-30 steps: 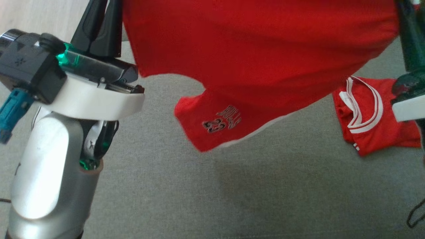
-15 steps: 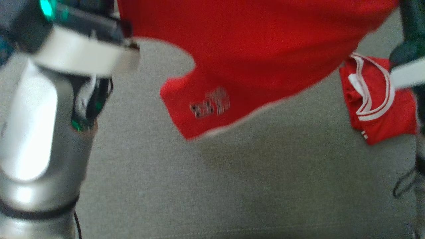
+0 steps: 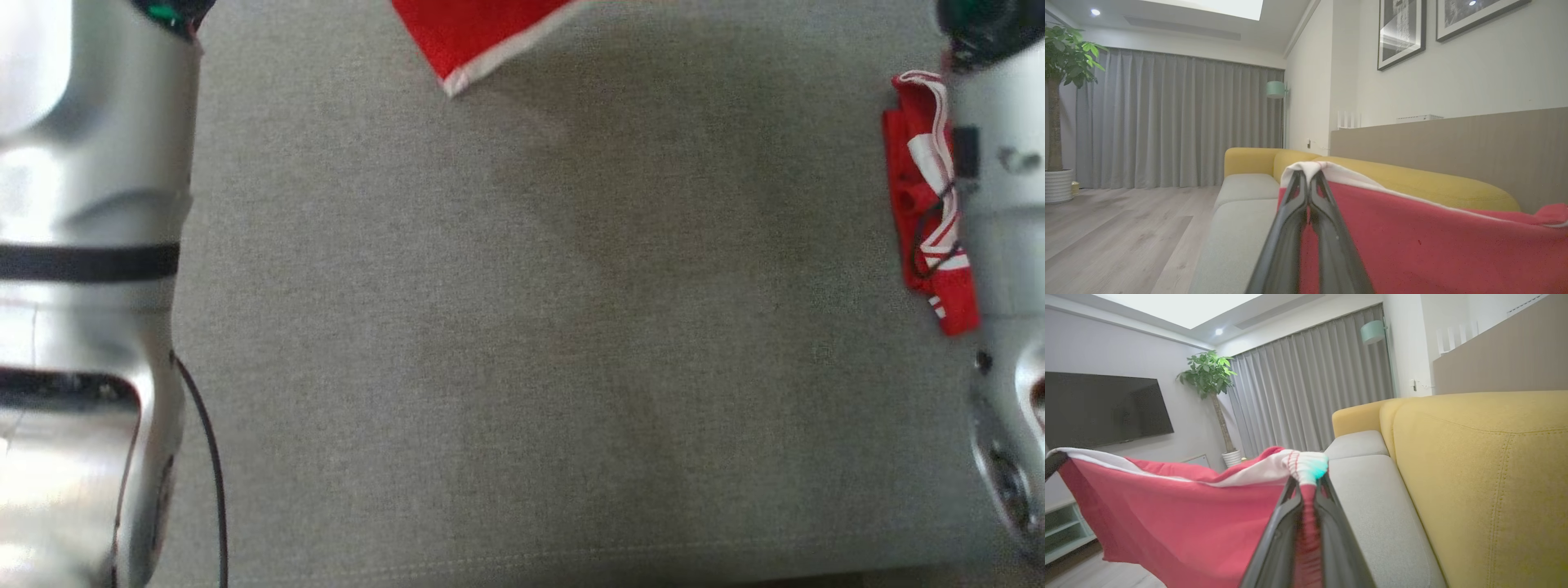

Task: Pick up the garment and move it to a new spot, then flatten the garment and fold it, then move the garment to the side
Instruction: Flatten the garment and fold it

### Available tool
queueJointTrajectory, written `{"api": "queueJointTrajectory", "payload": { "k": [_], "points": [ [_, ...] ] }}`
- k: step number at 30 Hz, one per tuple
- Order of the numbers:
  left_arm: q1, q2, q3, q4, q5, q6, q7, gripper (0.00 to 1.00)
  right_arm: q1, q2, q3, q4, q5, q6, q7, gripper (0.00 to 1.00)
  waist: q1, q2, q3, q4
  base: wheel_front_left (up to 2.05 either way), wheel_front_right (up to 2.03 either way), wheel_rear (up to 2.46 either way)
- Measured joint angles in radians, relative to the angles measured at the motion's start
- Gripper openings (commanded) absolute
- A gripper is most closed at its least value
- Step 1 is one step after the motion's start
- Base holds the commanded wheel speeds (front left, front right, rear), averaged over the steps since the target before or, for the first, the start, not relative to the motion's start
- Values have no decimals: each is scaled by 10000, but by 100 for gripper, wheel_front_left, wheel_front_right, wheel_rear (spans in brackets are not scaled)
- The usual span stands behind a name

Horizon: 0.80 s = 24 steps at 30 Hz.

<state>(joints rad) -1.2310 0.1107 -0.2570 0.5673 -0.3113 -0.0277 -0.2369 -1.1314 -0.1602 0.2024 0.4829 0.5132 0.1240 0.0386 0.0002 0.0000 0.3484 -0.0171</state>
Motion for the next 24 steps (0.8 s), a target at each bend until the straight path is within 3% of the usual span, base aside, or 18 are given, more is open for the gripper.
{"api": "queueJointTrajectory", "payload": {
  "k": [8, 12, 19, 24],
  "points": [
    [-481, -569, 111, 3538, -188, -303, -194, 0, -908, 366, 1574, 4036, -291, 0, -1469, 0, -1, 0, 139, 95, 0, 0, 0],
    [-57, -683, 234, 4280, -368, -385, -198, 0, -909, 493, 2144, 5277, -211, 0, -1806, 0, -1, 0, 366, 184, 0, 0, 0],
    [813, -794, 692, 4314, -433, -523, -198, 0, -746, 541, 3091, 5822, 520, 0, -2380, 0, -1, 0, 701, 212, 0, 0, 0],
    [2491, -798, 1124, 3269, -431, -616, -196, 0, 789, 439, 3480, 5331, 1152, 0, -2690, 0, -2, 0, 450, 136, 0, 0, 0]
  ]
}}
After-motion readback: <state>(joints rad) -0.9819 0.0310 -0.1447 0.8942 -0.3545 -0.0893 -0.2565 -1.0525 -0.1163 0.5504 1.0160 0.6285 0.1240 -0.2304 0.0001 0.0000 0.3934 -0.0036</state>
